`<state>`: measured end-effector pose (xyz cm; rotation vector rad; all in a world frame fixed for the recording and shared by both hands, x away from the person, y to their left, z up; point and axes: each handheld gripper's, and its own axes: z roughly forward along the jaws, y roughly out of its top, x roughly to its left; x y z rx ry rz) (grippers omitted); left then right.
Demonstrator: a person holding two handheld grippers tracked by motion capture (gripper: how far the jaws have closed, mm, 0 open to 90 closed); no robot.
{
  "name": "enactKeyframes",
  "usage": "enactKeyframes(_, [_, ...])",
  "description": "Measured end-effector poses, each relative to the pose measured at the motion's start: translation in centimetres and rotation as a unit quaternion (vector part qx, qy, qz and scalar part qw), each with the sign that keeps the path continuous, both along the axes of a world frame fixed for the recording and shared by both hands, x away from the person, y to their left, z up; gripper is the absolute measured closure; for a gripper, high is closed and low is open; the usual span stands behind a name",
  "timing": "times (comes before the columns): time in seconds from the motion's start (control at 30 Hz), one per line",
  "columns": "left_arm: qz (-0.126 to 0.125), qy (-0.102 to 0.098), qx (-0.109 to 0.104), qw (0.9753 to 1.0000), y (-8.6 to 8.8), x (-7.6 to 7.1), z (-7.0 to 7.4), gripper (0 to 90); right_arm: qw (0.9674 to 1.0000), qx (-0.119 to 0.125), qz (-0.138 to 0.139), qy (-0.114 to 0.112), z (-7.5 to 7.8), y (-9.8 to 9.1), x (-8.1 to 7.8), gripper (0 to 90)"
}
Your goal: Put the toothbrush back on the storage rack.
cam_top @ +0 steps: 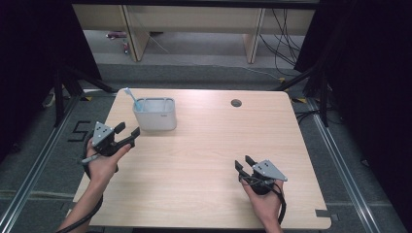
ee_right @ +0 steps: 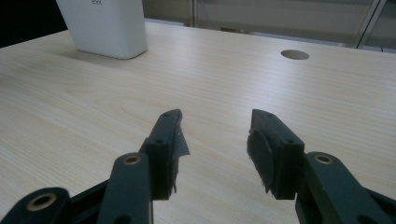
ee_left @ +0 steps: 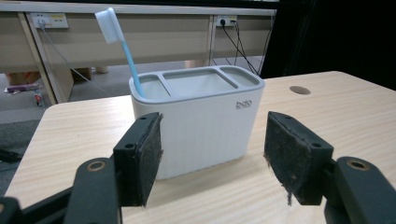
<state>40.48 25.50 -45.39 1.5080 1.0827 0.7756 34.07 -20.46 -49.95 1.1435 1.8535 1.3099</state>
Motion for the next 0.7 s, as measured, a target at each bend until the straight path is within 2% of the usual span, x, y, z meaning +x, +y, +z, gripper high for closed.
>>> enactKeyframes(0.07, [-0.005, -0.005, 0.002, 1.0, -0.1, -0.5, -0.4, 36.1, 1.0, 0.0, 0.0, 0.0, 0.0, 0.0, 0.0, 54.5])
enactKeyframes(0.13, [-0.004, -0.002, 0.007, 1.0, -0.2, -1.1, -0.8, 36.0, 1.0, 0.0, 0.0, 0.001, 0.0, 0.0, 0.0, 54.5])
enactKeyframes(0.17, [-0.006, 0.005, -0.004, 1.0, -0.5, -1.4, -1.1, 36.1, 1.0, 0.0, 0.0, 0.001, 0.0, 0.0, 0.0, 54.4])
enactKeyframes(0.2, [-0.008, -0.001, 0.004, 1.0, -0.4, -1.6, -1.3, 36.0, 1.0, 0.0, 0.0, 0.001, 0.0, 0.0, 0.0, 54.4])
enactKeyframes(0.23, [-0.009, 0.002, 0.009, 0.9999, -0.4, -1.8, -1.5, 36.0, 1.0, 0.0, 0.001, 0.001, 0.0, 0.0, 0.0, 54.4])
enactKeyframes(0.47, [-0.006, 0.004, 0.011, 0.9999, -0.3, -3.3, -3.0, 36.0, 1.0, 0.002, 0.002, 0.008, 0.0, 0.1, -0.1, 54.4])
enactKeyframes(0.7, [-0.01, 0.017, 0.01, 0.9997, -0.2, -4.5, -4.6, 35.7, 1.0, 0.003, 0.005, 0.007, -0.1, 0.1, 0.0, 54.3])
